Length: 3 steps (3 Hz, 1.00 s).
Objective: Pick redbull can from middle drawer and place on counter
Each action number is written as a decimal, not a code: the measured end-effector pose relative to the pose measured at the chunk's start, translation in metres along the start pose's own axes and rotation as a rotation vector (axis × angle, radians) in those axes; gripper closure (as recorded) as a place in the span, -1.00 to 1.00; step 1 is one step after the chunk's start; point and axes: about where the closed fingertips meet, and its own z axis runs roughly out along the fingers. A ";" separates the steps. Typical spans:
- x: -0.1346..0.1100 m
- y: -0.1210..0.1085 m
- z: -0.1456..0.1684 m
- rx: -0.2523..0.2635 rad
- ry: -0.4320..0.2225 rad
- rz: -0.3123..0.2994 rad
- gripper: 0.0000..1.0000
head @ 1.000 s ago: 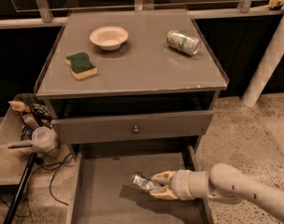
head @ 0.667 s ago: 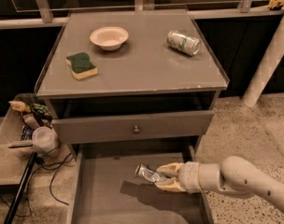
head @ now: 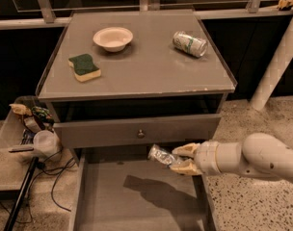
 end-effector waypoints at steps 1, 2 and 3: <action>-0.026 -0.025 -0.032 0.049 0.093 -0.026 1.00; -0.054 -0.050 -0.072 0.097 0.136 -0.053 1.00; -0.054 -0.050 -0.072 0.097 0.136 -0.053 1.00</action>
Offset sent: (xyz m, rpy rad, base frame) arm 0.0318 -0.0572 0.1520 -0.2009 -0.0936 -0.1111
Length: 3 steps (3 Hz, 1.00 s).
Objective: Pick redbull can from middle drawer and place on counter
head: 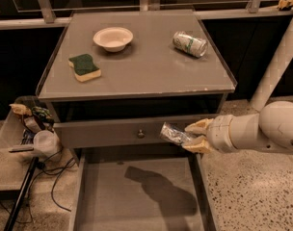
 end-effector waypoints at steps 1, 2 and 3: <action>-0.011 -0.003 -0.007 0.017 0.020 -0.037 1.00; -0.047 -0.017 -0.040 0.081 0.024 -0.117 1.00; -0.093 -0.035 -0.080 0.155 0.015 -0.209 1.00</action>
Offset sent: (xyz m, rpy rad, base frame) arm -0.0029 0.0054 0.1378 -0.1408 -0.2544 0.0215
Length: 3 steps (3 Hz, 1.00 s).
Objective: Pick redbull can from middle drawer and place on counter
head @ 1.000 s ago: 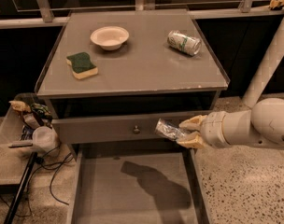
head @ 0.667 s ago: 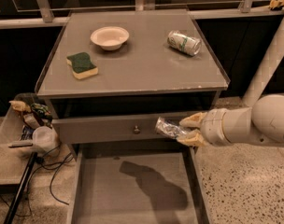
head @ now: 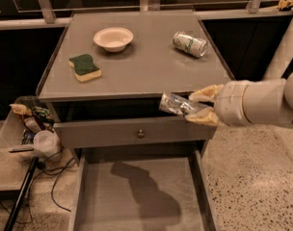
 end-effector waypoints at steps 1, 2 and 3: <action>-0.047 -0.052 -0.026 0.072 -0.012 -0.096 1.00; -0.047 -0.052 -0.026 0.072 -0.012 -0.096 1.00; -0.057 -0.061 -0.013 0.045 -0.023 -0.130 1.00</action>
Offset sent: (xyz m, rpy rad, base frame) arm 0.0131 0.0058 0.0491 -0.0326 -0.0751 0.0155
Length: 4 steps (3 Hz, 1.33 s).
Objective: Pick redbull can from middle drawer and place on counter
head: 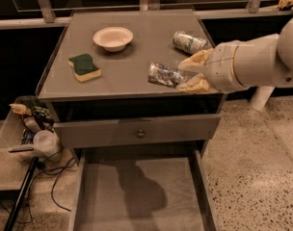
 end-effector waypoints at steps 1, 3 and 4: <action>-0.005 -0.022 0.028 -0.036 -0.037 -0.028 1.00; -0.005 -0.067 0.070 -0.057 -0.109 -0.022 1.00; -0.004 -0.080 0.085 -0.072 -0.127 -0.021 1.00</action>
Offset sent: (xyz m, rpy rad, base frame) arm 0.1101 0.0321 0.0039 0.0505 0.0192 0.1244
